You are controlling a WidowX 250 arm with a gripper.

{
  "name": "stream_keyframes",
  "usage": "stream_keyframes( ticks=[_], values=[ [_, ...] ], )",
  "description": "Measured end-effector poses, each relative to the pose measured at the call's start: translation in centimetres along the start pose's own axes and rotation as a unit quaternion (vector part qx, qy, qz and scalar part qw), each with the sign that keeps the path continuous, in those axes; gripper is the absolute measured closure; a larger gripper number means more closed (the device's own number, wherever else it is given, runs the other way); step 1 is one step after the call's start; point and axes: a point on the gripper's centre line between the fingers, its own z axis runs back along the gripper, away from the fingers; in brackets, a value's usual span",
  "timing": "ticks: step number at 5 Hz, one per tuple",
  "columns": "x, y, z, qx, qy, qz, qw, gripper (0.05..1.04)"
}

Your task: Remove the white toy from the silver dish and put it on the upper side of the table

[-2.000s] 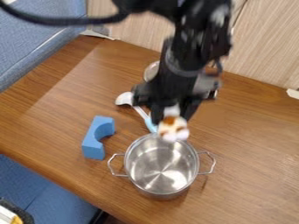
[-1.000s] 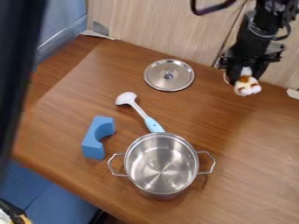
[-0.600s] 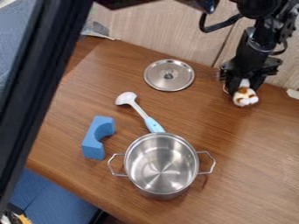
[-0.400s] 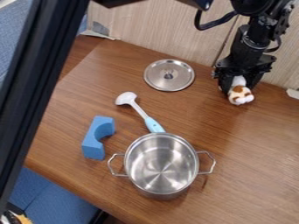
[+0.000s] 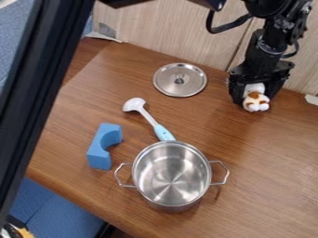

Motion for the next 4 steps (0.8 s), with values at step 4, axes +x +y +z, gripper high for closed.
stream_keyframes(
  ticks=[4],
  values=[
    [-0.4, 4.9, 8.8, -0.049, -0.028, 0.009, 0.9984, 0.083]
  ],
)
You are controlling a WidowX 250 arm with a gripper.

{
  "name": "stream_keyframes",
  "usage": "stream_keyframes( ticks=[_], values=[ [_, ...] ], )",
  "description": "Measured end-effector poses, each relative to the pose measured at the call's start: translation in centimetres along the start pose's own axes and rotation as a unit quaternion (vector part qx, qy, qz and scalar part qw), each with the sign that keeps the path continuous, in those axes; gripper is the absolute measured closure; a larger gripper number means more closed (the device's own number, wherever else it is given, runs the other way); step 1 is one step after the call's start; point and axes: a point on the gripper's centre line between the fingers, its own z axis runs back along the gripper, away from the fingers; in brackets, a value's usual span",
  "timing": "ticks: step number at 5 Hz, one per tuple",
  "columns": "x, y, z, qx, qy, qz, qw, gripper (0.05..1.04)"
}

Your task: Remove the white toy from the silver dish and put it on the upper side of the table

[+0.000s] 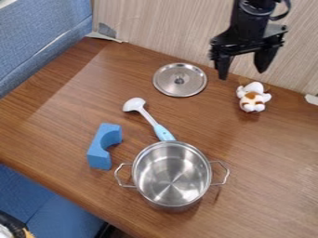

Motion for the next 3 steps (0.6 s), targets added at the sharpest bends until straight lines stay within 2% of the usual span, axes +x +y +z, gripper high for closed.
stream_keyframes(
  ticks=[1, 2, 3],
  values=[
    [-1.3, 3.1, 1.2, -0.006, -0.008, -0.003, 0.9999, 0.082],
    [-2.3, 5.6, 1.2, -0.006, -0.012, -0.009, 0.9999, 0.083],
    [-2.2, 5.6, 1.1, -0.008, -0.014, -0.010, 0.9998, 0.083]
  ],
)
